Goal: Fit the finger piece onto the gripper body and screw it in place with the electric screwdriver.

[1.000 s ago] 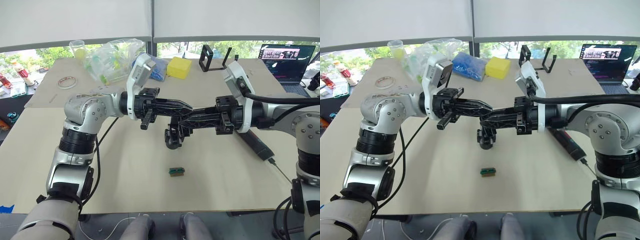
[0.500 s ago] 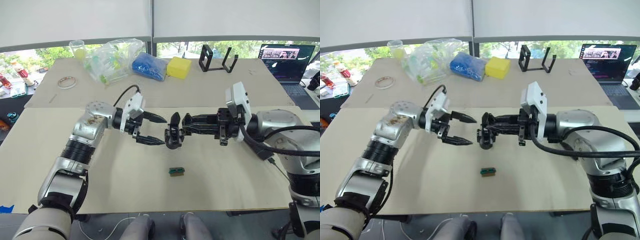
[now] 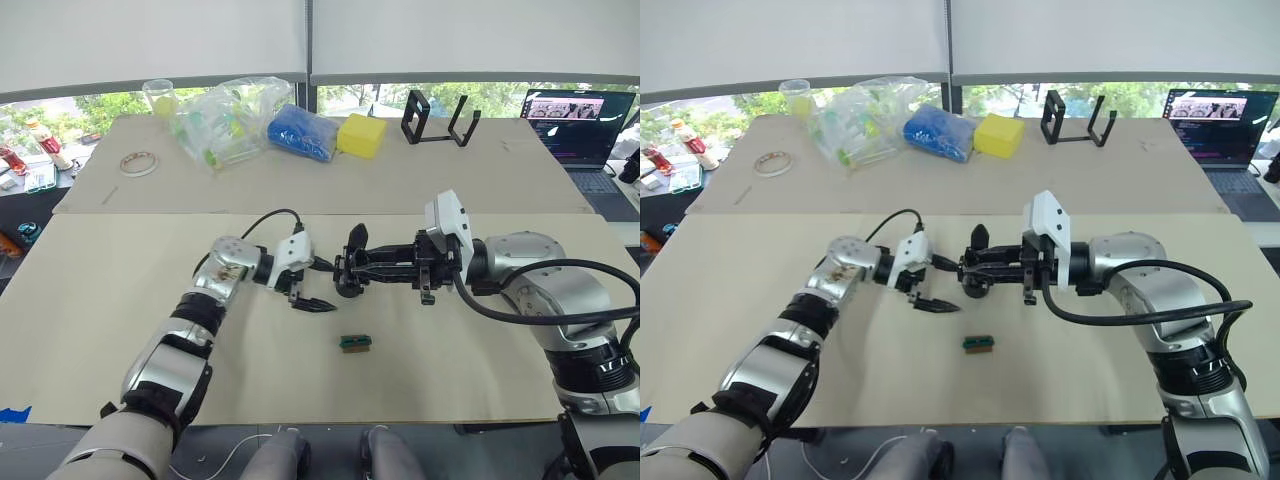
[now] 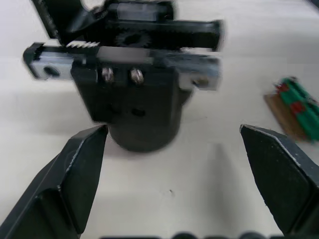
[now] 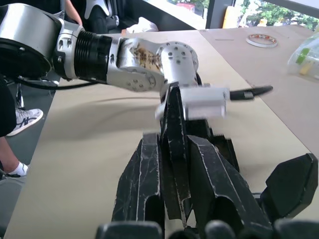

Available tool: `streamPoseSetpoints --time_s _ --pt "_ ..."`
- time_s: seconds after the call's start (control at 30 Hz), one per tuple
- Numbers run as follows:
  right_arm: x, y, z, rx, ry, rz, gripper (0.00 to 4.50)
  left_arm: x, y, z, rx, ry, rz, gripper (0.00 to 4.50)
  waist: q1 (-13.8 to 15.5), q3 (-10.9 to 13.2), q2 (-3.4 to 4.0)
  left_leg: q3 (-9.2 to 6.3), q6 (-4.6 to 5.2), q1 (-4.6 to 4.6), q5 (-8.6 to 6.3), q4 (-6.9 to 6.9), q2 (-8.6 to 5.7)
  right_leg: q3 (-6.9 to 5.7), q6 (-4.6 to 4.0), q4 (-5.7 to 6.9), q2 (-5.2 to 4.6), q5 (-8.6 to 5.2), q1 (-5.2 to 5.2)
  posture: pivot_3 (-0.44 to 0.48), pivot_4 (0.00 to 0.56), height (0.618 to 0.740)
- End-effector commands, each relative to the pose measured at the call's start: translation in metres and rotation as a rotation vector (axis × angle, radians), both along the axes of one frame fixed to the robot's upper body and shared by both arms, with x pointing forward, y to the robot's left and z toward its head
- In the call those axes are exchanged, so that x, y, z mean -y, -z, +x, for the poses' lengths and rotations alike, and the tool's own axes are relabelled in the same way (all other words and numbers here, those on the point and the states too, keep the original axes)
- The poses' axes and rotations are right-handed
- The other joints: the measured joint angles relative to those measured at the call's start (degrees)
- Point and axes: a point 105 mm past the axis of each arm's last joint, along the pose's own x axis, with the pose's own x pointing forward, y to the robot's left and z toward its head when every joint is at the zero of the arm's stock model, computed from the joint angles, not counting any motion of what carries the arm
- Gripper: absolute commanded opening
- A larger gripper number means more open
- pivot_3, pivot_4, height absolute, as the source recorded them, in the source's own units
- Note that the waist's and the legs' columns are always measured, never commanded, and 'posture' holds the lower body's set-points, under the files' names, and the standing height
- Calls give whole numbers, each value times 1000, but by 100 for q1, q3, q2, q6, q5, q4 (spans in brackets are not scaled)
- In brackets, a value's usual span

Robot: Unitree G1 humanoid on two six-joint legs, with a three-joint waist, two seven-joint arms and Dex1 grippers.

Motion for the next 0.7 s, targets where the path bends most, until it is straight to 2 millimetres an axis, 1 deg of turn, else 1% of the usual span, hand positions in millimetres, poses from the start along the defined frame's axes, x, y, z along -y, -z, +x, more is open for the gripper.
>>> streamPoseSetpoints --time_s 0.03,0.33,0.57,0.67,0.7 --pt "2 -10 -2 50 -10 7 308 8 -9 7 46 -15 -27 4500 -4 0 0 0 0 0 0 0 0 1 0 2 0 0 0 0 150 740" --pt "5 -9 -4 43 -7 2 308 18 -9 11 35 -27 -61 4500 -1 0 0 0 0 -1 0 1 0 0 1 2 0 0 0 0 150 740" --pt "8 -9 -6 45 4 -4 308 22 -9 12 37 -21 -65 4500 -10 0 0 0 0 -1 0 1 1 0 2 3 1 1 -1 0 150 740" --pt "8 -9 -7 47 6 -5 308 22 -7 11 29 -19 -78 3678 -12 0 0 0 0 -1 0 1 1 0 3 3 0 1 0 0 150 740" --pt "8 -9 -7 48 6 -4 308 22 -6 10 26 -17 -82 3200 -11 0 -1 0 0 -1 0 1 1 1 3 3 0 1 0 0 150 740"
